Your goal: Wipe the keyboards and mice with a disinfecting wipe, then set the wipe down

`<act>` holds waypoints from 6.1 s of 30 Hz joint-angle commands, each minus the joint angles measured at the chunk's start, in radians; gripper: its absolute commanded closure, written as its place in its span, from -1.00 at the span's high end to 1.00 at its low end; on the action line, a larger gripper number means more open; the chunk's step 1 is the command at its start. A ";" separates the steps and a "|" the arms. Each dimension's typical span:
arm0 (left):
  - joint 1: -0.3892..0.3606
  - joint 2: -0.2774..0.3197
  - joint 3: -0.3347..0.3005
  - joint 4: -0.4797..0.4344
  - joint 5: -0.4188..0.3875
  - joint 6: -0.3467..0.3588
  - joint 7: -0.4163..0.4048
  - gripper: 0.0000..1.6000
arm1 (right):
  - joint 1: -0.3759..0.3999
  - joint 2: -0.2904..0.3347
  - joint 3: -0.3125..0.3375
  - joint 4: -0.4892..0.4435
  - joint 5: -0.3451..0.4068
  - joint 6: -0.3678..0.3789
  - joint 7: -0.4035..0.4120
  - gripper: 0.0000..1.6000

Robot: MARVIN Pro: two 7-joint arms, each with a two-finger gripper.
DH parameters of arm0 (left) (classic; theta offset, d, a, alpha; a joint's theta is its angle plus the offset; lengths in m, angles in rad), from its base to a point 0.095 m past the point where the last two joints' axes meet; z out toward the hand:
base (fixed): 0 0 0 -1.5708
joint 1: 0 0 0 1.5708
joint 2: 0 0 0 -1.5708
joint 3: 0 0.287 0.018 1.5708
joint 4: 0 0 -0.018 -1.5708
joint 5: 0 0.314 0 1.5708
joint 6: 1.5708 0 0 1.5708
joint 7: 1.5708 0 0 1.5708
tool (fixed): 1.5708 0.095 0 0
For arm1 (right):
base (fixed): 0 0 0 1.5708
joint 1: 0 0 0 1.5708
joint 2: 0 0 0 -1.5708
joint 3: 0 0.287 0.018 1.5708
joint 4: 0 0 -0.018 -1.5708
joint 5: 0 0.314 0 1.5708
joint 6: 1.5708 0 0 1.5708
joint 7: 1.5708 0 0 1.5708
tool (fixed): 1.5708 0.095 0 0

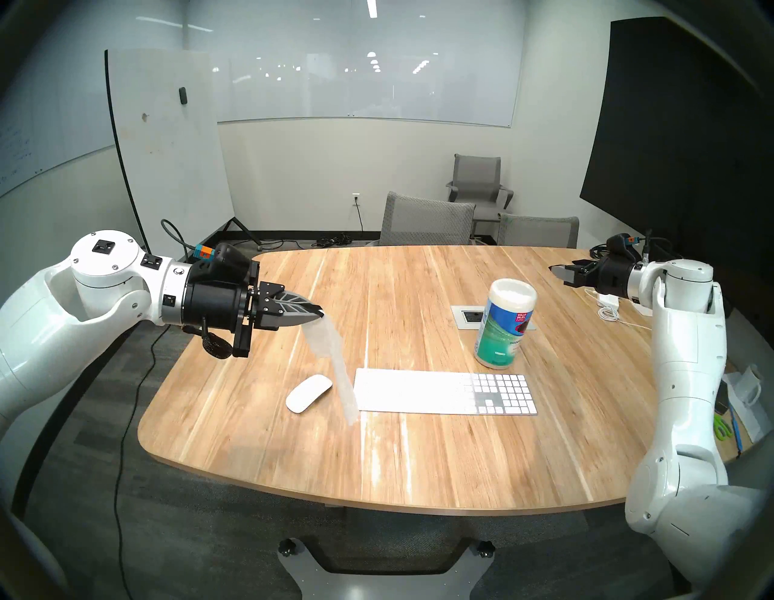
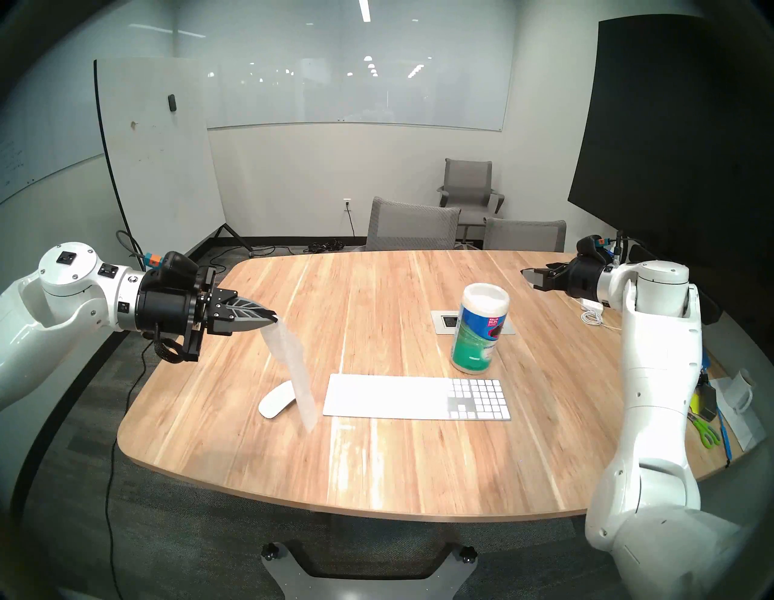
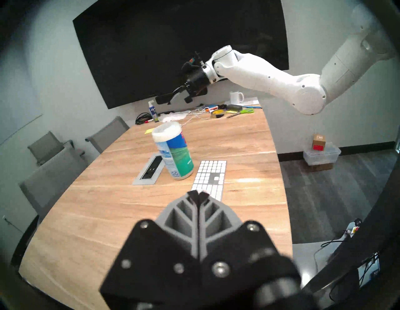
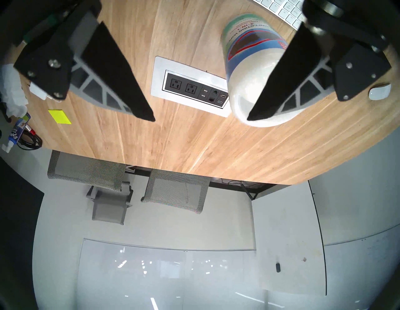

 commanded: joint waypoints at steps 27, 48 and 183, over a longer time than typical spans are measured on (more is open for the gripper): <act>0.266 0.115 0.032 -0.078 -0.202 0.083 0.503 -1.00 | 0.025 0.003 -0.001 -0.041 0.003 -0.002 0.001 1.00; 0.407 0.093 0.030 -0.157 -0.226 -0.025 0.912 -1.00 | 0.020 0.000 0.000 -0.058 0.000 0.012 -0.003 1.00; 0.213 -0.314 0.208 0.171 0.129 0.103 0.724 -1.00 | 0.018 0.000 -0.001 -0.062 0.001 0.019 -0.007 1.00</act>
